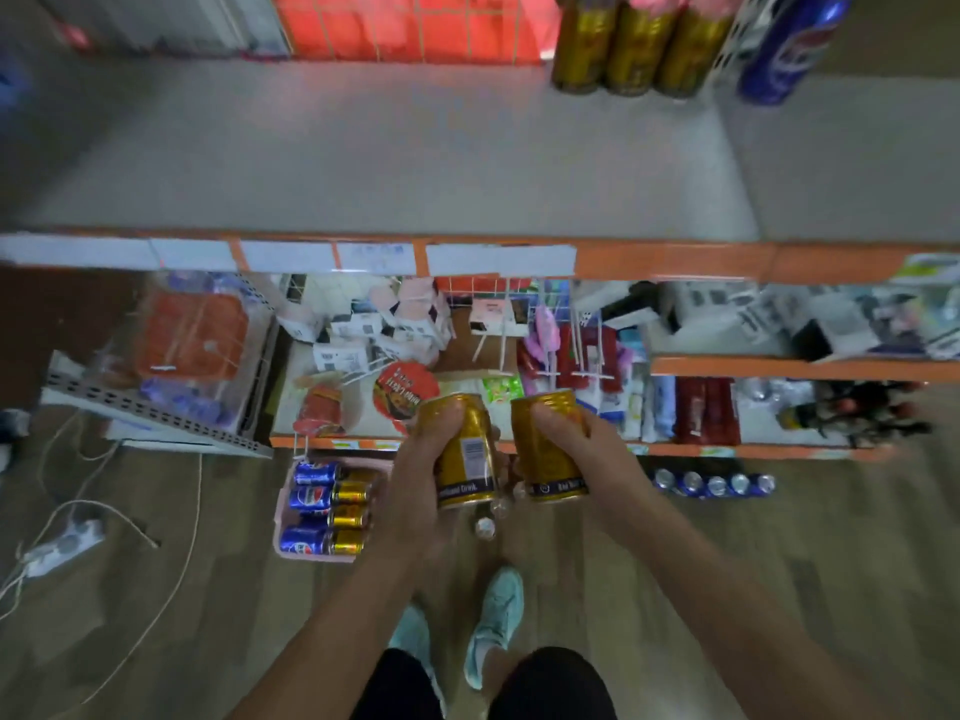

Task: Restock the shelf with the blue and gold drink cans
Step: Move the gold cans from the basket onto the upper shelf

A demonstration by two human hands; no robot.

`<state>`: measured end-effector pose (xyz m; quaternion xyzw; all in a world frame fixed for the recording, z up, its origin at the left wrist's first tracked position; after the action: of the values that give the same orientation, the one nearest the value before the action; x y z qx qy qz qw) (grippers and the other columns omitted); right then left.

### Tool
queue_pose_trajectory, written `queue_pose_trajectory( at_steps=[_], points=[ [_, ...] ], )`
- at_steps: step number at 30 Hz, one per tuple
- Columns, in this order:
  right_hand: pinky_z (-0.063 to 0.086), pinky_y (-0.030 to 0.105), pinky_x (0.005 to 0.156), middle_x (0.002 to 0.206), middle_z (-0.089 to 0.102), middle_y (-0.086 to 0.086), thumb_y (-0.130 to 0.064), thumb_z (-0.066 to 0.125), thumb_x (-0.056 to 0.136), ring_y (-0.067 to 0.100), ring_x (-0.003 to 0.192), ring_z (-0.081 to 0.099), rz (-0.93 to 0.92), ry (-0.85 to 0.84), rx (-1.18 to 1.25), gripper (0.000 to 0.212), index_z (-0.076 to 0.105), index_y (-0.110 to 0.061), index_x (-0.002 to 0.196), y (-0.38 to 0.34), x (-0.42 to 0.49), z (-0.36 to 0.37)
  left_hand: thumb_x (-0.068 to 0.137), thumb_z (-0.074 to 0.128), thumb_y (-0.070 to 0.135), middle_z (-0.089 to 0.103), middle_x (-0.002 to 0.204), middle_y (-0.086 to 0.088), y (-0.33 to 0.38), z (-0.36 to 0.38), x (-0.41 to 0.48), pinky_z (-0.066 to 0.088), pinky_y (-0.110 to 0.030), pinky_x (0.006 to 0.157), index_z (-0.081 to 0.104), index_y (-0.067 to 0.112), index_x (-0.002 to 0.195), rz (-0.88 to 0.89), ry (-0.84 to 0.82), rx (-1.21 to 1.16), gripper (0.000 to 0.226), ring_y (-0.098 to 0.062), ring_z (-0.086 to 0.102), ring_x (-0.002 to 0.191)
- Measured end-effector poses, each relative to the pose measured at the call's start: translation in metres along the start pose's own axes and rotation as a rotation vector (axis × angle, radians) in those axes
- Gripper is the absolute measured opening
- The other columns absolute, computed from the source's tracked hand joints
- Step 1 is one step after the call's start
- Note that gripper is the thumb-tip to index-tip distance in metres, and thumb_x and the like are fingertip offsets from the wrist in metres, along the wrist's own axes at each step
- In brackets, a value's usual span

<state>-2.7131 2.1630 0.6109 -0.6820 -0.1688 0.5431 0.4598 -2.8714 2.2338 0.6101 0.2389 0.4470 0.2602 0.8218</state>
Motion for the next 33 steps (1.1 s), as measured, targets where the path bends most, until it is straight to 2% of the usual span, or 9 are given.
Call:
queue_pose_trajectory(
  at_steps=[2,6,10,14,19,22,25,29,33],
  points=[
    [0.058,0.047,0.094,0.11,0.075,-0.002,-0.078,0.074,0.061,0.021,0.098,0.074,-0.037,0.01,-0.014,0.073,0.062,-0.032,0.118,-0.026,-0.014,-0.012,0.086,0.068,0.04,0.071,0.1,-0.019,0.016,0.025,-0.009,0.06,-0.036,0.066,0.064,0.0,0.122,0.048,-0.047,0.062,0.055,-0.028,0.072,0.077],
    [0.057,0.048,0.094,0.106,0.076,-0.003,-0.069,0.075,0.072,0.021,0.098,0.074,-0.138,0.02,0.006,0.054,0.063,-0.035,0.112,-0.066,-0.033,-0.03,0.077,0.075,0.045,0.072,0.097,-0.017,0.05,0.065,-0.015,0.059,-0.035,0.066,0.064,0.001,0.121,0.151,-0.152,0.136,0.063,-0.027,0.072,0.079],
    [0.06,0.041,0.088,0.107,0.076,0.001,-0.067,0.074,0.075,0.019,0.094,0.075,-0.223,0.068,-0.001,0.059,0.065,-0.027,0.116,-0.103,-0.037,-0.039,0.071,0.078,0.045,0.07,0.097,-0.017,0.084,0.095,-0.007,0.058,-0.035,0.066,0.067,0.005,0.112,0.205,-0.234,0.16,0.059,-0.028,0.071,0.078],
    [0.058,0.053,0.091,0.108,0.076,0.004,-0.073,0.075,0.064,0.026,0.098,0.074,-0.289,0.122,0.01,0.073,0.066,-0.026,0.119,-0.136,-0.031,-0.041,0.072,0.078,0.049,0.067,0.101,-0.023,0.116,0.112,0.003,0.058,-0.036,0.065,0.062,-0.005,0.119,0.242,-0.281,0.211,0.073,-0.029,0.07,0.076],
    [0.061,0.053,0.084,0.104,0.075,0.005,-0.067,0.074,0.068,0.025,0.09,0.075,-0.372,0.191,-0.024,0.065,0.063,-0.025,0.117,-0.169,-0.016,-0.028,0.082,0.078,0.038,0.07,0.104,-0.022,0.159,0.116,0.014,0.059,-0.037,0.068,0.062,0.002,0.122,0.3,-0.319,0.256,0.056,-0.032,0.071,0.084],
    [0.06,0.05,0.087,0.105,0.075,0.003,-0.071,0.076,0.066,0.023,0.092,0.075,-0.4,0.234,-0.066,0.067,0.062,-0.028,0.115,-0.182,-0.002,-0.017,0.079,0.081,0.035,0.072,0.106,-0.017,0.178,0.11,0.026,0.06,-0.036,0.071,0.063,0.005,0.121,0.327,-0.322,0.283,0.054,-0.028,0.072,0.089],
    [0.061,0.047,0.086,0.107,0.073,0.001,-0.067,0.074,0.07,0.02,0.092,0.074,-0.403,0.242,-0.096,0.063,0.06,-0.03,0.118,-0.191,0.014,-0.008,0.074,0.079,0.034,0.072,0.107,-0.014,0.191,0.098,0.044,0.061,-0.038,0.073,0.062,0.01,0.122,0.331,-0.279,0.293,0.057,-0.027,0.072,0.091],
    [0.06,0.036,0.08,0.111,0.069,-0.003,-0.053,0.073,0.081,0.017,0.097,0.07,-0.402,0.215,-0.146,0.052,0.054,-0.031,0.124,-0.204,0.039,0.001,0.069,0.09,0.037,0.073,0.112,-0.01,0.205,0.085,0.071,0.06,-0.054,0.083,0.063,0.023,0.12,0.371,-0.188,0.387,0.06,-0.028,0.074,0.095],
    [0.056,0.028,0.077,0.114,0.067,-0.003,-0.035,0.078,0.085,0.013,0.101,0.066,-0.421,0.188,-0.142,0.053,0.051,-0.025,0.129,-0.214,0.074,0.002,0.076,0.086,0.024,0.072,0.109,-0.002,0.214,0.089,0.095,0.062,-0.036,0.079,0.061,0.028,0.118,0.467,-0.115,0.458,0.049,-0.018,0.072,0.095]
  ],
)
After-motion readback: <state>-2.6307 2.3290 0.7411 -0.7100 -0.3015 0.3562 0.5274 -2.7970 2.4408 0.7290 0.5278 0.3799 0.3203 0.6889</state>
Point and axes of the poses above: each hand's wrist, its own x-axis towards the middle knuckle, its own z-axis out of the palm, y = z × x, the point moved 3 cm from there along x, towards the middle knuckle
